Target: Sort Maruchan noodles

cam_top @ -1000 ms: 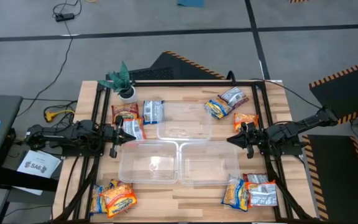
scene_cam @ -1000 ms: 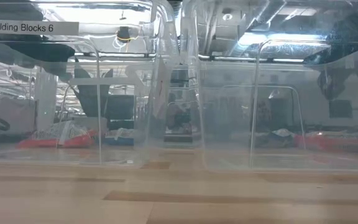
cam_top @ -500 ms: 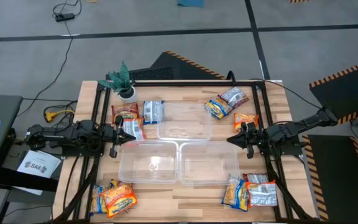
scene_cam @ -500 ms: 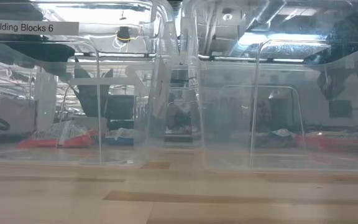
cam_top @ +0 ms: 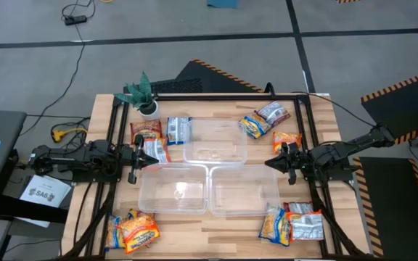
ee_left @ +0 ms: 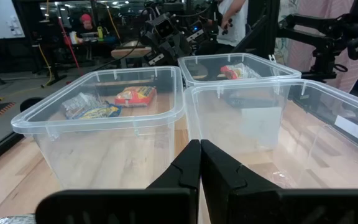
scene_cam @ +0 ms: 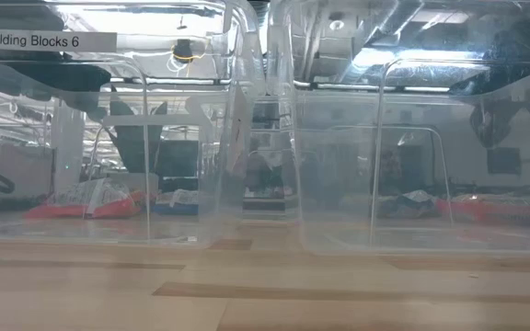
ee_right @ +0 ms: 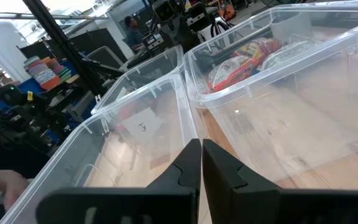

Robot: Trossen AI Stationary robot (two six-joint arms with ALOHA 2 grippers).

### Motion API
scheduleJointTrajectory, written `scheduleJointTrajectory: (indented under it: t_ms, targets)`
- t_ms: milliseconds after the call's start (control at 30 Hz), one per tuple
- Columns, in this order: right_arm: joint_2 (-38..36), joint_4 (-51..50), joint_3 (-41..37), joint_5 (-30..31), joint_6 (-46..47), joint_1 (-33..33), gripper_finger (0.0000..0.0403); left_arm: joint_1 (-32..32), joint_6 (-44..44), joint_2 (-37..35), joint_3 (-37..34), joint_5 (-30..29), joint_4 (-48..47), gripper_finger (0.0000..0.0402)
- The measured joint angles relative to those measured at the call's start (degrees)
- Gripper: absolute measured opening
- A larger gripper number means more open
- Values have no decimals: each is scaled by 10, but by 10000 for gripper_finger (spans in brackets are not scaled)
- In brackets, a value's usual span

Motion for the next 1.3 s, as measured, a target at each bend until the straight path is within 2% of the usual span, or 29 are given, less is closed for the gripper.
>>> scheduleJointTrajectory:
  t_ms: [533, 633, 800, 900, 967, 1033, 1200, 1300]
  targets:
    - [0, 0, 0, 0, 0, 0, 37, 0, -2, 0, 0, 0, 0, 0]
    - [0, 0, 0, 0, 0, 0, 37, 0, -32, 0, 0, 3, 7, 0]
    - [0, 0, 0, 0, 0, 0, 37, 0, -120, 0, 0, -14, 150, 0]
    - [0, 0, 0, 0, 0, 0, 37, 0, -111, 14, 4, -52, 264, 0]
    - [0, 0, 0, 0, 0, 0, 37, 3, -105, 41, 35, -81, 223, 4]
    - [0, 0, 0, 0, 0, 0, 37, 9, -110, 90, 87, -123, 139, 17]
    - [0, 0, 0, 0, 0, 0, 37, 39, -176, 271, 247, -237, -145, 88]
    - [0, 0, 0, 0, 0, 0, 37, 70, -257, 373, 346, -269, -313, 134]
